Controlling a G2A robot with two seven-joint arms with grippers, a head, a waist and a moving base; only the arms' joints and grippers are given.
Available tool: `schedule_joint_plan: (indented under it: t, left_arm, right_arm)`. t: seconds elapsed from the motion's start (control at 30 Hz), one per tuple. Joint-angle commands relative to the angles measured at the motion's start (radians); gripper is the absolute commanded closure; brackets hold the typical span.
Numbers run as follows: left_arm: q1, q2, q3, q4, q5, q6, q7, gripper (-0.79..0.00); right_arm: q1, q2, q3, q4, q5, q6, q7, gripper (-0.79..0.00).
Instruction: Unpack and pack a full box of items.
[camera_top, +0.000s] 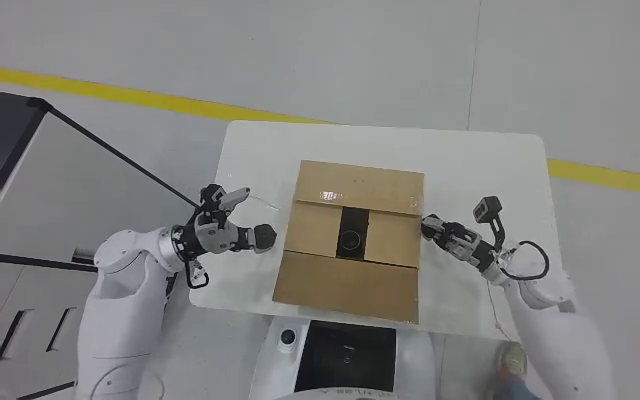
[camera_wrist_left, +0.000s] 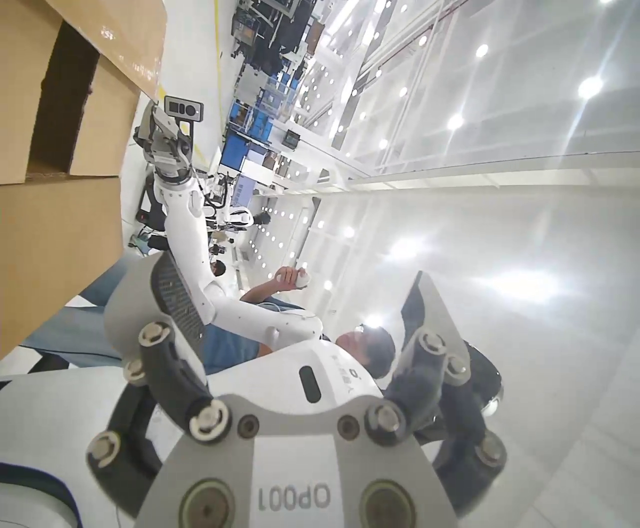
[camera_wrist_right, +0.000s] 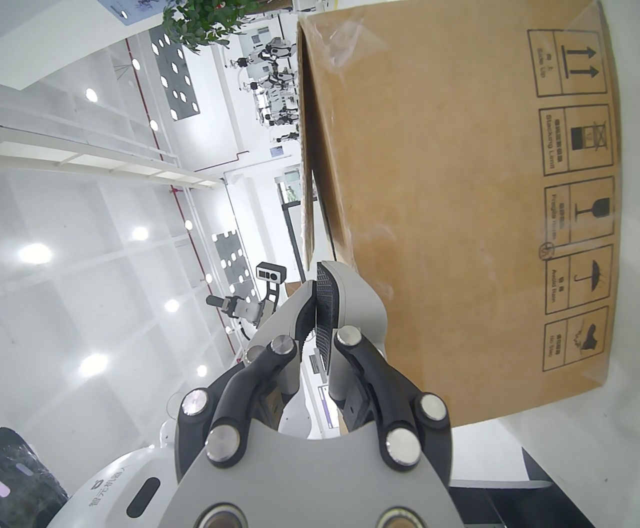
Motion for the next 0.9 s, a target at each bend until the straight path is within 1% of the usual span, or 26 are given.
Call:
schedule_joint_plan:
  t: [0.0, 0.13, 0.37, 0.47, 0.53, 0.63, 0.87]
  left_arm:
    - [0.003, 0.003, -0.001, 0.002, -0.004, -0.001, 0.006, -0.785]
    - [0.005, 0.008, -0.006, 0.009, -0.015, -0.004, 0.017, -0.785]
    - [0.021, 0.016, -0.001, 0.003, -0.026, -0.021, 0.041, -0.785]
    - [0.032, 0.019, -0.001, -0.005, -0.033, -0.027, 0.051, -0.785]
    - [0.038, 0.021, 0.001, -0.008, -0.037, -0.021, 0.05, -0.785]
    - [0.04, 0.025, -0.001, -0.012, -0.042, -0.016, 0.048, -0.785]
    - [0.06, 0.032, -0.014, -0.023, -0.054, -0.025, 0.062, -0.785]
  right_arm:
    - [0.011, -0.002, -0.009, 0.007, 0.002, -0.003, -0.005, 0.0]
    - [0.032, -0.004, -0.022, 0.019, 0.004, -0.009, -0.016, 0.0]
    - [0.079, -0.011, -0.036, 0.011, 0.068, -0.032, -0.01, 0.0]
    - [0.11, -0.014, -0.031, 0.019, 0.109, -0.029, -0.012, 0.0]
    - [0.139, -0.016, -0.037, 0.032, 0.101, -0.031, -0.029, 0.0]
    - [0.192, -0.023, -0.063, 0.068, 0.106, -0.031, -0.046, 0.0]
    - [0.343, -0.047, -0.132, 0.224, 0.128, -0.067, -0.066, 0.0]
